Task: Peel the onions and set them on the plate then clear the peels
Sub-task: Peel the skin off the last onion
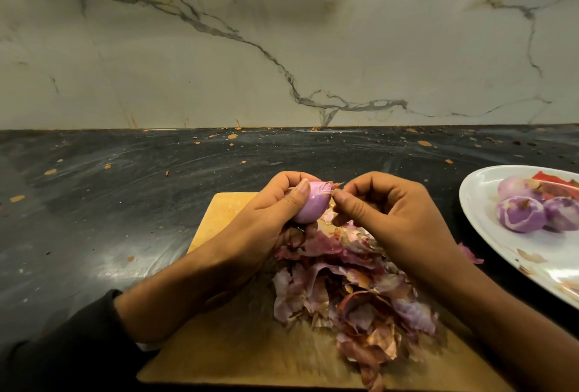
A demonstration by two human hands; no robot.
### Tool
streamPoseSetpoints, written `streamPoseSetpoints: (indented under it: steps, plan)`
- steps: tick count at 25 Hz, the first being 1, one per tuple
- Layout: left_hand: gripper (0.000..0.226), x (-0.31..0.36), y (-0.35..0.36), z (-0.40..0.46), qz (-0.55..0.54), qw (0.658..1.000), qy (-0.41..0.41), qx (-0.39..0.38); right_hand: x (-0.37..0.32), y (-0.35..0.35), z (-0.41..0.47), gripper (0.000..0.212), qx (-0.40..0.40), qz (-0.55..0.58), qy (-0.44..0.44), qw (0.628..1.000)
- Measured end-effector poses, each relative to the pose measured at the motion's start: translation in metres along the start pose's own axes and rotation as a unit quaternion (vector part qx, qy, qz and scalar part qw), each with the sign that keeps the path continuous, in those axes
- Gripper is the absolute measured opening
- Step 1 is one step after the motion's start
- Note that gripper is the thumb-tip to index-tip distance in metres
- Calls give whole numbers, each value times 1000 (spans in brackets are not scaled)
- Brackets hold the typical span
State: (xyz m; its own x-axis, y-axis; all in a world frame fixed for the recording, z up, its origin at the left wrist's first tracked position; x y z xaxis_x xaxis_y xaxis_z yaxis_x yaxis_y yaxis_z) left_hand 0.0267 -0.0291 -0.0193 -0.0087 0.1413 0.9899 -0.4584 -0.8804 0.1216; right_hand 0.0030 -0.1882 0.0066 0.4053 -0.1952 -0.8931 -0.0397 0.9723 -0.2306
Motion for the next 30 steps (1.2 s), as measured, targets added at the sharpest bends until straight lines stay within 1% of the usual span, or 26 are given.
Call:
streamPoseSetpoints:
  steps: [3, 6, 11, 14, 19, 21, 25, 30]
  plan:
    - [36, 2, 2, -2, 35, 999, 7, -11, 3, -1, -1, 8, 4, 4, 5, 1000]
    - [43, 5, 5, -4, 56, 998, 13, -20, 3, -3, 0, 3, 20, 7, 1, 1000]
    - [43, 4, 6, -4, 49, 998, 15, -25, -1, -5, -1, 9, 46, -14, -43, 998]
    - [42, 2, 6, -4, 37, 999, 8, -33, -4, -6, -2, 11, 52, -6, -57, 997]
    - [39, 1, 5, -4, 40, 998, 4, -41, -4, -5, -3, 11, 46, -17, -78, 996]
    - [40, 0, 5, -4, 44, 998, 5, -42, -5, -5, -2, 12, 49, -38, -90, 994]
    - [41, -1, 5, -3, 56, 998, 10, -39, -5, -5, -1, 15, 45, -40, -110, 992]
    - [41, -3, 1, -3, 70, 997, 8, -28, -4, -5, -1, 16, 36, -83, -128, 988]
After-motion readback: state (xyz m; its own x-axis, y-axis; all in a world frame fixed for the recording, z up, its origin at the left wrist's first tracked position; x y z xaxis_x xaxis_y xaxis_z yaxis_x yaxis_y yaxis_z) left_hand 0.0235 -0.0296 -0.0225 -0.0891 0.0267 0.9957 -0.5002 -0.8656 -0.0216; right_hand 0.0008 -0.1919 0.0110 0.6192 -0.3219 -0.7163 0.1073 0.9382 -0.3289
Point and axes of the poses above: each hand's wrist, its own z-axis towards the middle knuckle, its own y-axis out of the palm, x = y × z, the point moved 6 cm from there along z, towards the middle knuckle, and after that the axes turned 2 degrees about -x, right-handed, at the moved point
